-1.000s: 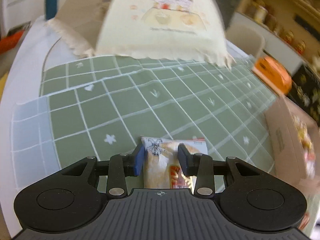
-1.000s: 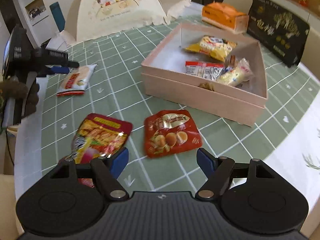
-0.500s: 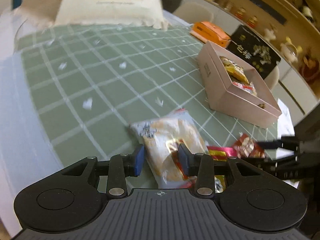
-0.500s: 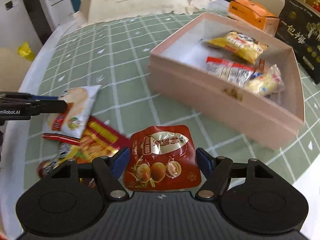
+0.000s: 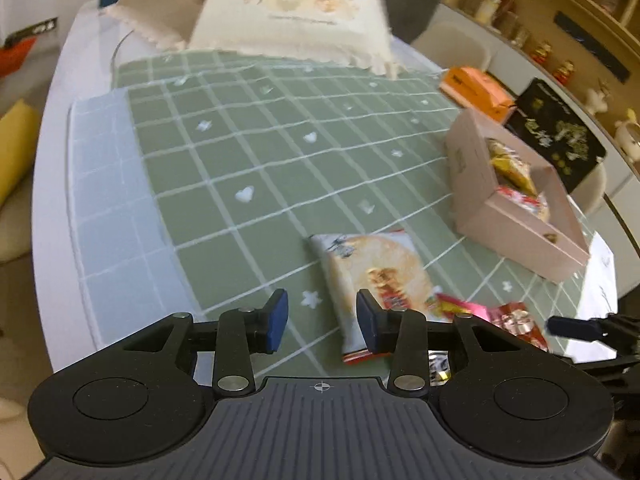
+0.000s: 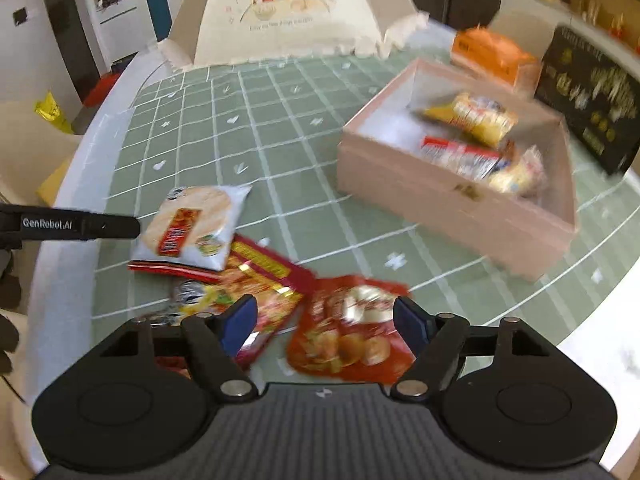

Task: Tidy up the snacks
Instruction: 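Move the left gripper to the rice cracker packet while right moves to the egg bag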

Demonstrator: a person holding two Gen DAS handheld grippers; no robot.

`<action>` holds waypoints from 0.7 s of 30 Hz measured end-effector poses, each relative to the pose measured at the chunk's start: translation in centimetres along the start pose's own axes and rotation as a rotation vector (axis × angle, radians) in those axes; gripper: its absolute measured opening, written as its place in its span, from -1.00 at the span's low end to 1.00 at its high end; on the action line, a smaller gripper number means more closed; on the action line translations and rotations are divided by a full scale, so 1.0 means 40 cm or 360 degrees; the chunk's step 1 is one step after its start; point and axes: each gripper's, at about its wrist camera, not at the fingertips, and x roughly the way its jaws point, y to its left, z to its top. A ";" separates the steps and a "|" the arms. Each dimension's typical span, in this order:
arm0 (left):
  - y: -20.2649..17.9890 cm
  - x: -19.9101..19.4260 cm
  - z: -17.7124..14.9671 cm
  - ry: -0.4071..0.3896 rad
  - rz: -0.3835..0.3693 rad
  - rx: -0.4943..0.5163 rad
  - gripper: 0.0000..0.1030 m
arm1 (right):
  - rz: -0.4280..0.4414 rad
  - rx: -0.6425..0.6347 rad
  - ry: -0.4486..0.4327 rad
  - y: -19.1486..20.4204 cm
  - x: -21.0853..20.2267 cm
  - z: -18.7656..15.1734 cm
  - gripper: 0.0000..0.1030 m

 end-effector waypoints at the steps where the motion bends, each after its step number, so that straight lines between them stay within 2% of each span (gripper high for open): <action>1: -0.009 -0.003 0.005 -0.0020 0.0003 0.0035 -0.18 | 0.0014 0.0003 0.0004 0.004 -0.001 -0.003 0.46; 5: -0.047 0.018 0.012 -0.0030 -0.0004 0.0075 -0.18 | -0.0046 -0.0033 -0.0022 0.028 -0.003 -0.012 0.46; 8: -0.089 0.044 0.004 -0.0006 0.0017 0.0206 -0.17 | -0.0016 -0.0038 -0.0025 0.036 -0.002 -0.015 0.46; 11: -0.100 0.067 -0.009 0.0015 0.0127 0.0373 -0.11 | 0.0009 -0.0043 -0.0015 0.045 0.009 -0.014 0.46; 14: -0.075 0.071 -0.010 -0.0018 0.0217 0.0445 0.05 | -0.0002 -0.0087 0.0002 0.056 0.020 -0.019 0.46; 16: -0.058 0.071 0.002 -0.0034 0.0303 0.0450 0.02 | -0.0026 -0.0109 0.0000 0.056 0.018 -0.028 0.46; 17: -0.052 0.065 0.010 -0.0038 0.0312 0.0424 -0.05 | -0.0043 -0.0109 0.0000 0.052 0.016 -0.033 0.46; 19: -0.048 0.046 0.026 -0.0056 0.0234 0.0342 -0.06 | -0.0070 -0.0082 -0.0002 0.032 0.007 -0.041 0.46; 21: -0.070 0.037 0.033 -0.0062 0.0185 0.0328 -0.06 | -0.0093 -0.0031 -0.0010 0.003 -0.007 -0.049 0.46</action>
